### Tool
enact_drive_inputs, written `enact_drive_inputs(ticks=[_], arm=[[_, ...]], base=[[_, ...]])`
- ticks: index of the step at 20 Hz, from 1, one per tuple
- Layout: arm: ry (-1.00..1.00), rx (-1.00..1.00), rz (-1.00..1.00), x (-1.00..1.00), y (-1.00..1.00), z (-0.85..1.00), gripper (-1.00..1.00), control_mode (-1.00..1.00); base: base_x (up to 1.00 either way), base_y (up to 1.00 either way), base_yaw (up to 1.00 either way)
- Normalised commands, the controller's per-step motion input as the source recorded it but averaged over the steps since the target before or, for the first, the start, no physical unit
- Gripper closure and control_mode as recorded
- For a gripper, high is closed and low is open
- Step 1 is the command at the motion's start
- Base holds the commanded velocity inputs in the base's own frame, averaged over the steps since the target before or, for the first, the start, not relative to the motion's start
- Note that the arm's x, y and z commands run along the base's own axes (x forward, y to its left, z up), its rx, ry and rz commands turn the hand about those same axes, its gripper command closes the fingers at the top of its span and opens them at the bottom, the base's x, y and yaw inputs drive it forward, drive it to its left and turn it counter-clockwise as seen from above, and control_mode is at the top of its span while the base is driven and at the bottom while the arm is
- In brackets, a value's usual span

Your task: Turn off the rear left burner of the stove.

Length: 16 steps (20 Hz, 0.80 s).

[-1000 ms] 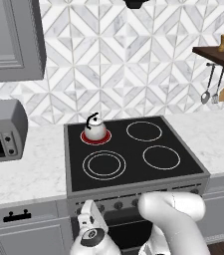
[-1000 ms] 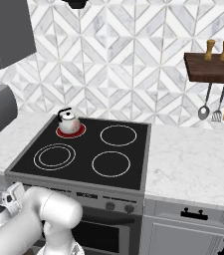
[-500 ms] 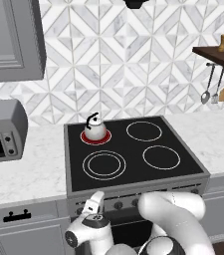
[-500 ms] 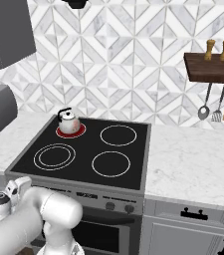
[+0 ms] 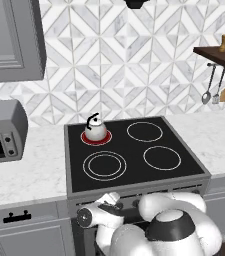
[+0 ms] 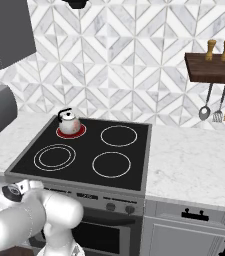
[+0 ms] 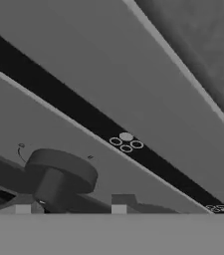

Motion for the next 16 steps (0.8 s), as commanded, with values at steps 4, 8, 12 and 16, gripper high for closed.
enact_drive_inputs(ticks=[4,8,12,16], arm=[[0.00,0.64,-0.18,0.05,0.00,0.28,1.00,-1.00],[0.00,0.59,-0.19,0.15,0.00,0.23,1.00,-1.00],[0.00,0.58,-0.21,0.19,0.00,0.11,1.00,-1.00],[0.00,0.53,-0.22,0.14,0.00,0.00,1.00,-1.00]], base=[[0.00,0.00,0.00],[0.00,0.00,0.00],[0.00,0.00,0.00],[0.00,0.00,0.00]])
